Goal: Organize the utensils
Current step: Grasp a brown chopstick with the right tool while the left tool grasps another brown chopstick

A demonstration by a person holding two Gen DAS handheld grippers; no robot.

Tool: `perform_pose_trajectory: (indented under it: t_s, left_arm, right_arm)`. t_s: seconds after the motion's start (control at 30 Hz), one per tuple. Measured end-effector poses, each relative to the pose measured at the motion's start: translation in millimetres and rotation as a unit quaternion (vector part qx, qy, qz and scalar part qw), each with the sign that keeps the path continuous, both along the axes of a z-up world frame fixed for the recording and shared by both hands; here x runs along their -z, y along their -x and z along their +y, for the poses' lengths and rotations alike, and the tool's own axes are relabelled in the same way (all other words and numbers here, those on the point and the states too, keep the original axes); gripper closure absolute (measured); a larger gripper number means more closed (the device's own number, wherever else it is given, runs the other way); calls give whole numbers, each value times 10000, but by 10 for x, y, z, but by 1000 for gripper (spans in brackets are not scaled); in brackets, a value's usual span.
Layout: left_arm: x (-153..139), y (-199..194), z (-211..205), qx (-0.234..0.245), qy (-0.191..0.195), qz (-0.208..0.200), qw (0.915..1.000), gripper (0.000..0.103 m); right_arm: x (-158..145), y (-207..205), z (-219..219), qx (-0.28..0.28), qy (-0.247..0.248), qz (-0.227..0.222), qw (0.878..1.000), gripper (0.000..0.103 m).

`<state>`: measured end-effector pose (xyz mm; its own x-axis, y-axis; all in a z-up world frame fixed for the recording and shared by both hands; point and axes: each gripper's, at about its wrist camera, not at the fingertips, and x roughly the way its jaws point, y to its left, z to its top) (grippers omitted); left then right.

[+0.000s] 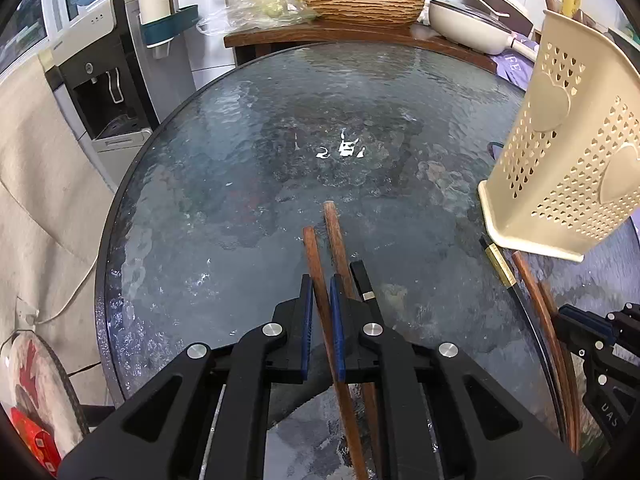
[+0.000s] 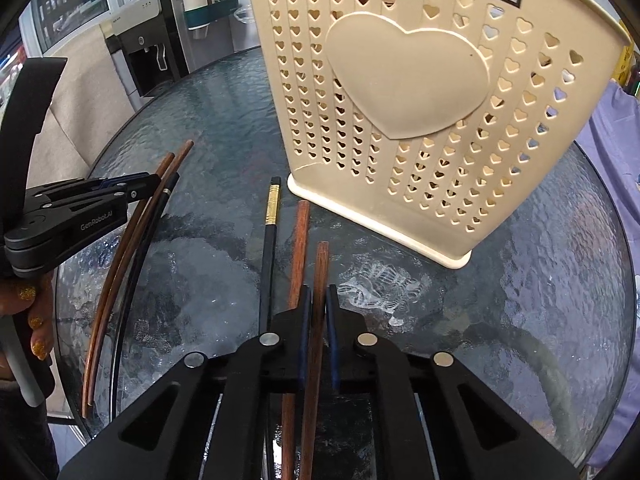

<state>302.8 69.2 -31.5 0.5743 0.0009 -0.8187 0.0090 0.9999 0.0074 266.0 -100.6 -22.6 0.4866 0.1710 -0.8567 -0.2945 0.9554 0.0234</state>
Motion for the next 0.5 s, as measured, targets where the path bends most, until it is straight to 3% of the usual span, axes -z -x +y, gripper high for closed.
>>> perform_pose_trajectory:
  t_s: [0.37, 0.5]
  left_arm:
    - [-3, -7, -34, -68, -101, -49, 9999, 96]
    - [-69, 16, 9, -103, -23, -137, 9998, 96]
  right_arm:
    - [23, 37, -46, -83, -143, -130, 9998, 96]
    - [-58, 110, -147, -88, -286, -399, 9988, 96]
